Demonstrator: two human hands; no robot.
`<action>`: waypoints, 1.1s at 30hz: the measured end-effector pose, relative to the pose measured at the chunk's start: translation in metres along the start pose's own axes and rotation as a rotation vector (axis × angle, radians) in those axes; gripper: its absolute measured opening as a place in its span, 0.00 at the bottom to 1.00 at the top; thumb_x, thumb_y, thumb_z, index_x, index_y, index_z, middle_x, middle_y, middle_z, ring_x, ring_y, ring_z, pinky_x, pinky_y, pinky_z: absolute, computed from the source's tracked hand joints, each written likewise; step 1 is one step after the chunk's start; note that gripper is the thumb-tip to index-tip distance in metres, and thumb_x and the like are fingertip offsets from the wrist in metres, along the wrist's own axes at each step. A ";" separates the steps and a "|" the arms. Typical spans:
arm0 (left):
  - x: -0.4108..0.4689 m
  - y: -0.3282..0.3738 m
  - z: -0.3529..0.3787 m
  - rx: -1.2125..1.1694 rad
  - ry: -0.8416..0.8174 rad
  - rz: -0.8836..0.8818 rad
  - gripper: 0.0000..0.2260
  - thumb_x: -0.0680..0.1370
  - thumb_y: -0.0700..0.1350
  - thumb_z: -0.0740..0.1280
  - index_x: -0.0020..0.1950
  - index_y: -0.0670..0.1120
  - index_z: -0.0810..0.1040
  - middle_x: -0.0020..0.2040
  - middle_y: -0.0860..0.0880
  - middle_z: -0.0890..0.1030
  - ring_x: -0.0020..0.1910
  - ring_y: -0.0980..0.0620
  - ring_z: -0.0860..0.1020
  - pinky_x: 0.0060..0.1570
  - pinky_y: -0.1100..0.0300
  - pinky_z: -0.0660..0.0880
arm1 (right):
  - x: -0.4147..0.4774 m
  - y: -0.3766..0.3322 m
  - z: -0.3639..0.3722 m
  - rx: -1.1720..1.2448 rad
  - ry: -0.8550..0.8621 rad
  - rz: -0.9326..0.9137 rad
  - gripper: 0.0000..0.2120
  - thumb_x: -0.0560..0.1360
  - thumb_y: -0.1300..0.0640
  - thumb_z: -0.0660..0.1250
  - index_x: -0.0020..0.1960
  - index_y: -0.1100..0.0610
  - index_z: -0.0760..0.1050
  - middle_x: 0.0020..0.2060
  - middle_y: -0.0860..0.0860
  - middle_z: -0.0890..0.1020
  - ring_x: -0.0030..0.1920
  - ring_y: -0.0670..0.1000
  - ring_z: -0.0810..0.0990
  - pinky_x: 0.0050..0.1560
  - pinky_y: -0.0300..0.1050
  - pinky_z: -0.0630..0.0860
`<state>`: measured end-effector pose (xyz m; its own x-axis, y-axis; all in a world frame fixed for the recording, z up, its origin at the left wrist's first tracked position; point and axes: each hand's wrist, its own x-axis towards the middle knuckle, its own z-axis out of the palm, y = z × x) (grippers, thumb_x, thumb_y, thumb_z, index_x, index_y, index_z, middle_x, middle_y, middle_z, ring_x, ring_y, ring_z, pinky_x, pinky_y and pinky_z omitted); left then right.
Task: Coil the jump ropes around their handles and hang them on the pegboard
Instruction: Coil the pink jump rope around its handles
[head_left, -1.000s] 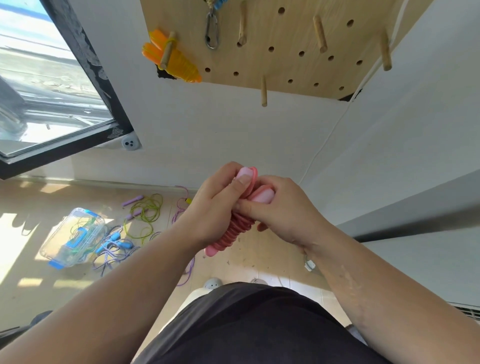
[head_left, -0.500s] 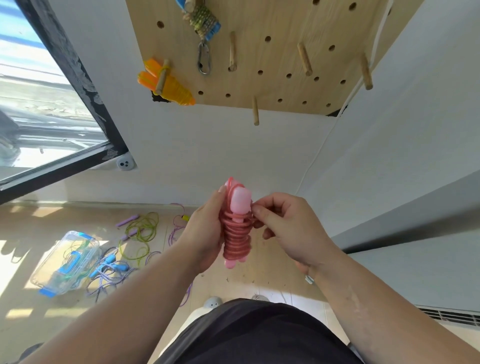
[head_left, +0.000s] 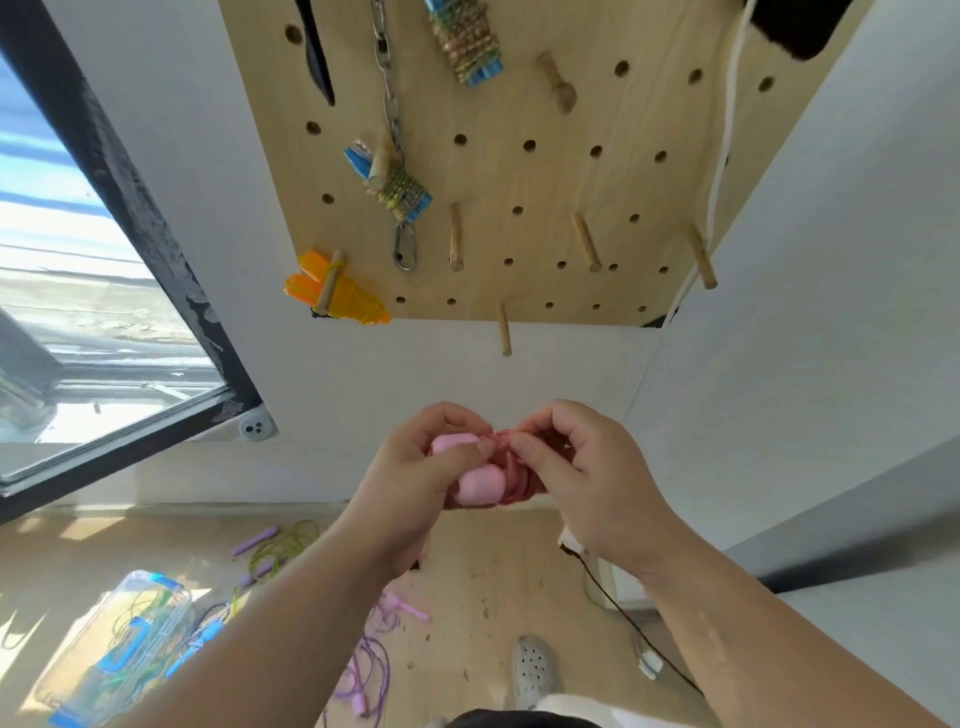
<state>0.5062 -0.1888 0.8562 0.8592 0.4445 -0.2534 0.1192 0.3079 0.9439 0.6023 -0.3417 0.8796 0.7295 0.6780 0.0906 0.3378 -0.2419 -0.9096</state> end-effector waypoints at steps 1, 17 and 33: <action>0.006 0.008 0.004 0.013 -0.009 0.003 0.03 0.77 0.39 0.72 0.49 0.45 0.84 0.49 0.41 0.85 0.47 0.41 0.85 0.45 0.48 0.82 | 0.009 -0.003 -0.006 0.002 0.013 -0.034 0.05 0.79 0.59 0.69 0.46 0.52 0.80 0.40 0.48 0.83 0.43 0.51 0.82 0.47 0.57 0.81; 0.093 0.134 0.077 0.818 0.128 0.485 0.05 0.68 0.49 0.70 0.42 0.54 0.85 0.43 0.54 0.84 0.45 0.53 0.82 0.47 0.47 0.80 | 0.162 -0.020 -0.083 0.001 -0.010 -0.531 0.07 0.82 0.54 0.66 0.45 0.52 0.77 0.32 0.46 0.80 0.33 0.51 0.82 0.34 0.56 0.80; 0.134 0.152 0.096 0.776 0.531 0.467 0.09 0.79 0.43 0.69 0.43 0.56 0.83 0.38 0.58 0.83 0.42 0.59 0.80 0.40 0.63 0.76 | 0.221 -0.029 -0.119 -0.154 0.021 -0.590 0.06 0.76 0.53 0.72 0.41 0.48 0.80 0.39 0.40 0.79 0.45 0.44 0.78 0.41 0.33 0.71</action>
<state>0.6870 -0.1634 0.9864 0.5956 0.7500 0.2876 0.2798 -0.5293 0.8010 0.8245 -0.2672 0.9740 0.4043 0.7143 0.5712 0.7694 0.0719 -0.6347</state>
